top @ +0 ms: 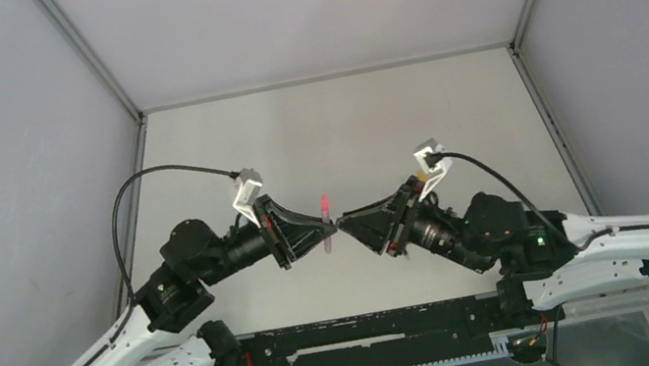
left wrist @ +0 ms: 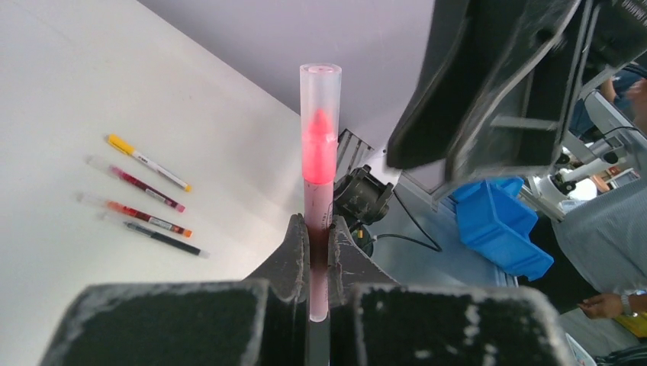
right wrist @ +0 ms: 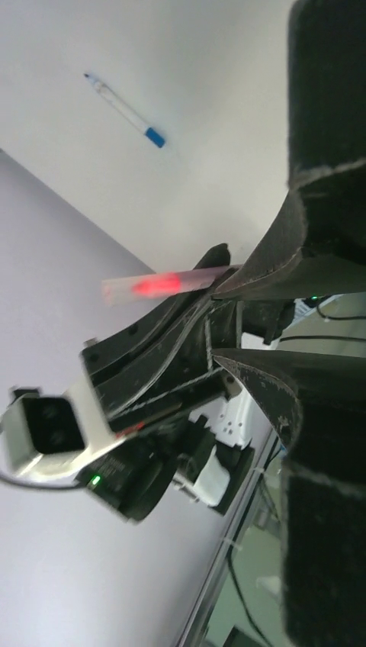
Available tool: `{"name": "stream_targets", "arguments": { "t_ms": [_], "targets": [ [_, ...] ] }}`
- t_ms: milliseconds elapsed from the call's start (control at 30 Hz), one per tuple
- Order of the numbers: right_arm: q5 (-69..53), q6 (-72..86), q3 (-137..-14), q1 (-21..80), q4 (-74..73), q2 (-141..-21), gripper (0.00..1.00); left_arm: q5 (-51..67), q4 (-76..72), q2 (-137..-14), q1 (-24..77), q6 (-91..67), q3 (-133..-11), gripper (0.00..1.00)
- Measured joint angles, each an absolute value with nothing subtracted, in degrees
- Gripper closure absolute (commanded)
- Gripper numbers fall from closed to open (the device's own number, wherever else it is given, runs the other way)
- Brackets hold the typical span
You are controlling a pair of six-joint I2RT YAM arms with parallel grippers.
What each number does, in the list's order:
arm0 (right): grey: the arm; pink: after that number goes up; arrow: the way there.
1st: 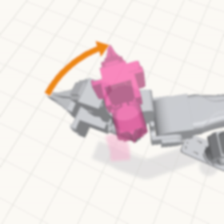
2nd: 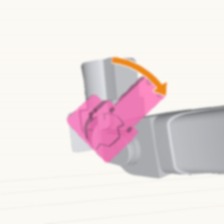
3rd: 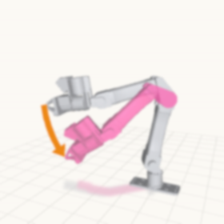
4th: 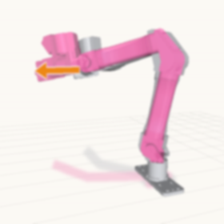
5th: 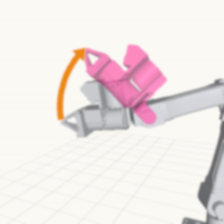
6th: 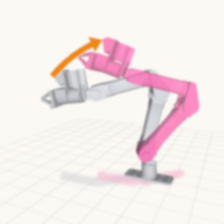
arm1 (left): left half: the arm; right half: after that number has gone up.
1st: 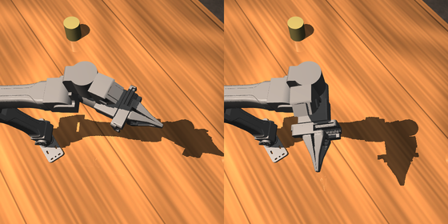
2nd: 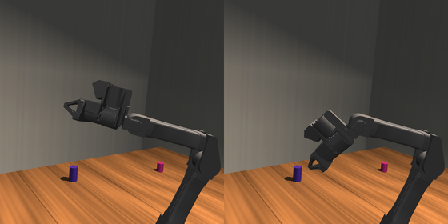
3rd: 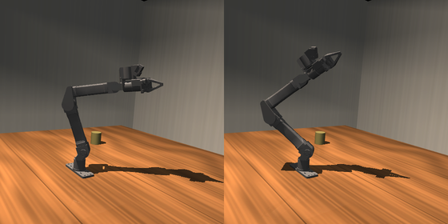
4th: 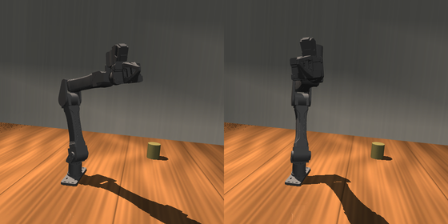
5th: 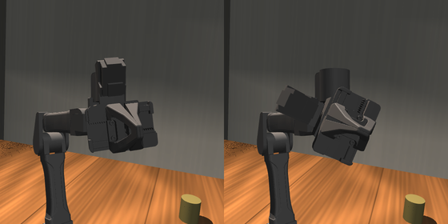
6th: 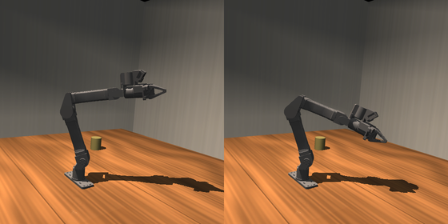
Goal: Insert the pens into the pen caps
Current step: Place the pen at the center of the board.
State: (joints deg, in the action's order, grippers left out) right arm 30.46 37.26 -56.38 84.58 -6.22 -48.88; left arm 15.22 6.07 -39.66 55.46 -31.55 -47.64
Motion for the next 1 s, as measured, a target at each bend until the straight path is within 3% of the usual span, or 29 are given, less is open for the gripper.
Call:
{"name": "stream_targets", "arguments": {
  "t_ms": [233,567,1000],
  "targets": [
    [34.89,33.5,-56.38,84.58,-7.84,-41.6,0.56,11.11,6.02,-40.05,55.46,-31.53,-45.06,1.0],
    [42.59,35.14,-56.4,84.58,-22.72,-40.01,0.54,0.8,2.63,-46.52,55.46,-40.82,-33.82,1.0],
    [48.03,47.51,-56.4,84.58,-36.42,-40.69,0.53,-8.23,-5.98,-73.6,56.23,-62.04,-34.63,0.92]
  ]
}}
